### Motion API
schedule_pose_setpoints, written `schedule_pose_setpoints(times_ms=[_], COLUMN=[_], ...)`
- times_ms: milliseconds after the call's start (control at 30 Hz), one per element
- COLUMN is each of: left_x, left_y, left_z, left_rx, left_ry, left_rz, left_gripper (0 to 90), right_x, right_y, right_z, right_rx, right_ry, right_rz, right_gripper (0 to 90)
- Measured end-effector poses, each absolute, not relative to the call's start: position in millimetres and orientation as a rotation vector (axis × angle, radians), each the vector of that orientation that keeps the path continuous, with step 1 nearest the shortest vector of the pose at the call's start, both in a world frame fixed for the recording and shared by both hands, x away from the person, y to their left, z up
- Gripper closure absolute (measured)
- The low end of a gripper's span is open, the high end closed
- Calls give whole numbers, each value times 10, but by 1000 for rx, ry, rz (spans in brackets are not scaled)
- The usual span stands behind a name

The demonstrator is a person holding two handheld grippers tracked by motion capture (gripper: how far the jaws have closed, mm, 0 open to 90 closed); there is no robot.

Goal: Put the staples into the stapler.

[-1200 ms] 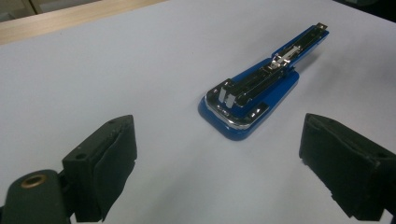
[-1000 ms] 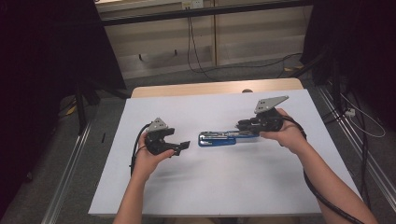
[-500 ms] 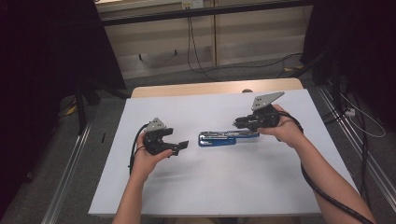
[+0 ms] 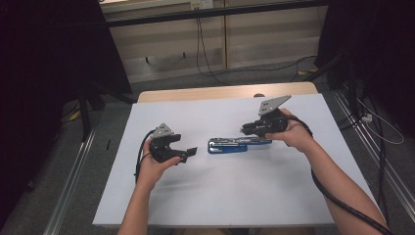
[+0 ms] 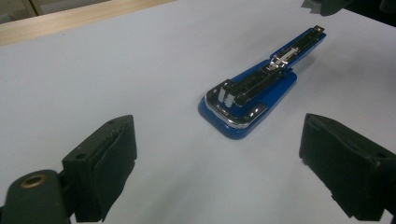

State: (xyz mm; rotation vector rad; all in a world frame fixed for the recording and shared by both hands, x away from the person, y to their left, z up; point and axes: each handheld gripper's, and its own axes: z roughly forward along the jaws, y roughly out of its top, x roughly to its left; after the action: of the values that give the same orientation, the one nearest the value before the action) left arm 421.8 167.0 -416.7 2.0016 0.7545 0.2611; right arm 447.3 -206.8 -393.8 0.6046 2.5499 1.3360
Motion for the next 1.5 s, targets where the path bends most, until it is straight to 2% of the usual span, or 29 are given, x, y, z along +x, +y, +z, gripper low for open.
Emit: schedule_pose_setpoints(times_ms=[1500], left_x=[4193], left_y=[1721], left_z=[-4175], left_rx=[2002], left_ry=[774], left_rz=[263], left_gripper=[102], right_x=[4680], right_y=[-1711], right_z=[-4007], right_rx=[478], right_ry=[2653], right_rz=[1307], right_gripper=[793])
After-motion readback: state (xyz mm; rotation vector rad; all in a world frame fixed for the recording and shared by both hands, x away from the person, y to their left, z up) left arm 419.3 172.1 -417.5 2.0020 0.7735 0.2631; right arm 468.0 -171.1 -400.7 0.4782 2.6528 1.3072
